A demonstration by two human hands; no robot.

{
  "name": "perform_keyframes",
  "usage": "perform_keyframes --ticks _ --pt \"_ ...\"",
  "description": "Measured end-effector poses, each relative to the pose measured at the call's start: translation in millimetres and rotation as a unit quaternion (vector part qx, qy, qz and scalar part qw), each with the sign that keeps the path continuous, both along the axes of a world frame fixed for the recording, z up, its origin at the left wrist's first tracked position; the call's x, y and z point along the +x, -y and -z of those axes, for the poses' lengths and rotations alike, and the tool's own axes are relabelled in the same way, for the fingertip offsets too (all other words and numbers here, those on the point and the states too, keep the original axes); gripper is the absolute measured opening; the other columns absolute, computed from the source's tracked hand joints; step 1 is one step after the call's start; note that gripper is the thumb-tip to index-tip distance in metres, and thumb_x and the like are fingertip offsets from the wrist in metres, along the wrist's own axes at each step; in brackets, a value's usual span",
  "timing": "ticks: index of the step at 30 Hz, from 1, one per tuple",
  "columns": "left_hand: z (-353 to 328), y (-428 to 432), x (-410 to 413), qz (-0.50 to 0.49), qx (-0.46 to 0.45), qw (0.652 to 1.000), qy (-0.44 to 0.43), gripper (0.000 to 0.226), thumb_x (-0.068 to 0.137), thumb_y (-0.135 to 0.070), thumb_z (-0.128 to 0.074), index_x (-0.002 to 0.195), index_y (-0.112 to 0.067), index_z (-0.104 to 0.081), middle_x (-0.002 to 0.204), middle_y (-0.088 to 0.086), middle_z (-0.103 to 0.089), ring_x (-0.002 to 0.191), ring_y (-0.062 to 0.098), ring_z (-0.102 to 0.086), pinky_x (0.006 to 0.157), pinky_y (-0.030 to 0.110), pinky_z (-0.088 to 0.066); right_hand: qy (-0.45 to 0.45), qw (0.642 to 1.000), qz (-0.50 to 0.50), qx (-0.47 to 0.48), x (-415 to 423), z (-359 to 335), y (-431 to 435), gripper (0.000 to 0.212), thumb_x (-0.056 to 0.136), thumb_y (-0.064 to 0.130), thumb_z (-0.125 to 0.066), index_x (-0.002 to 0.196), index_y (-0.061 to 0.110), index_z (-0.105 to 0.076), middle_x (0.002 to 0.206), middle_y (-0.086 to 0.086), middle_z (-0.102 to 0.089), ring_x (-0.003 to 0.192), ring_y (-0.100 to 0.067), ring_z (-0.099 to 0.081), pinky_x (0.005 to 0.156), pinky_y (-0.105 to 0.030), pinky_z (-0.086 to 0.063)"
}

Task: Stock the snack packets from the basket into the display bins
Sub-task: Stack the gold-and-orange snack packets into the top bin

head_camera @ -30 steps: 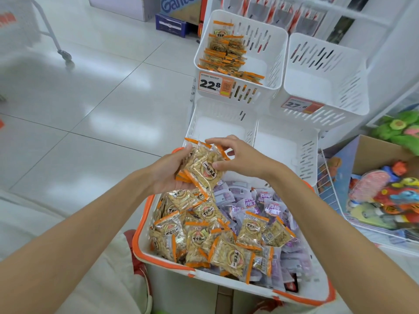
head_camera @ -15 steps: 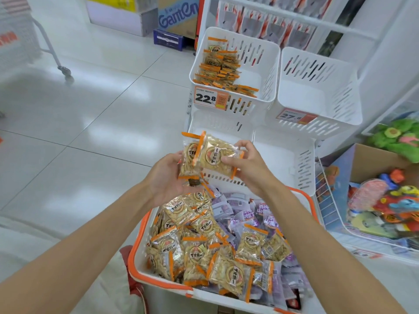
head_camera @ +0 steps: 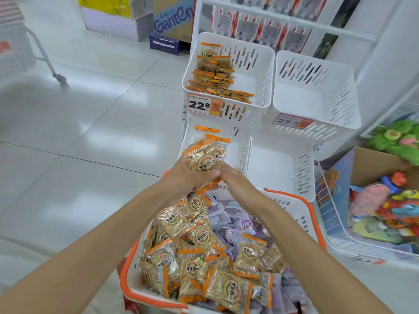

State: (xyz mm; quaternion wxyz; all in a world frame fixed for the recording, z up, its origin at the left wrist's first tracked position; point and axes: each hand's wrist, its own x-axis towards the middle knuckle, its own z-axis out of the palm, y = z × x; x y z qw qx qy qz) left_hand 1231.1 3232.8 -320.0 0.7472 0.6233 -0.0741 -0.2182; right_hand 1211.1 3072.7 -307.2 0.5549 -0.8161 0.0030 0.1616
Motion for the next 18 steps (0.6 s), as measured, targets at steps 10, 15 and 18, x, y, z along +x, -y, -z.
perform_keyframes --ticks 10,15,18 --pt "-51.6 18.1 68.8 0.01 0.096 0.986 0.135 0.07 0.069 0.005 -0.083 0.125 -0.019 -0.049 0.105 0.001 -0.069 0.089 0.012 -0.071 0.069 0.033 -0.06 0.149 0.986 0.03 0.074 72.4 -80.3 37.7 0.104 0.084 0.011 -0.075 0.155 0.039 -0.004 0.134 -0.009 -0.053 0.101 -0.018 -0.069 0.068 -0.028 -0.057" --pt "-76.2 29.9 119.1 0.071 0.088 0.982 0.15 0.069 0.071 0.008 -0.08 0.125 -0.023 -0.05 0.096 -0.008 -0.072 0.082 0.007 -0.07 0.064 0.027 -0.057 0.155 0.988 -0.012 -0.001 115.0 -110.5 61.5 0.1 0.084 0.016 -0.076 0.153 0.043 -0.01 0.13 0.014 -0.054 0.117 0.003 -0.055 0.092 -0.02 -0.049" --pt "-91.2 43.6 156.6 0.078 0.109 0.97 0.204 0.094 0.065 0.006 -0.086 0.139 -0.027 -0.037 0.121 0.001 -0.064 0.098 0.009 -0.068 0.067 0.033 -0.06 0.134 0.988 -0.062 -0.05 152.4 -141.9 74.7 0.093 0.079 0.018 -0.081 0.148 0.047 -0.026 0.13 0.017 -0.05 0.11 -0.005 -0.063 0.082 -0.02 -0.054"
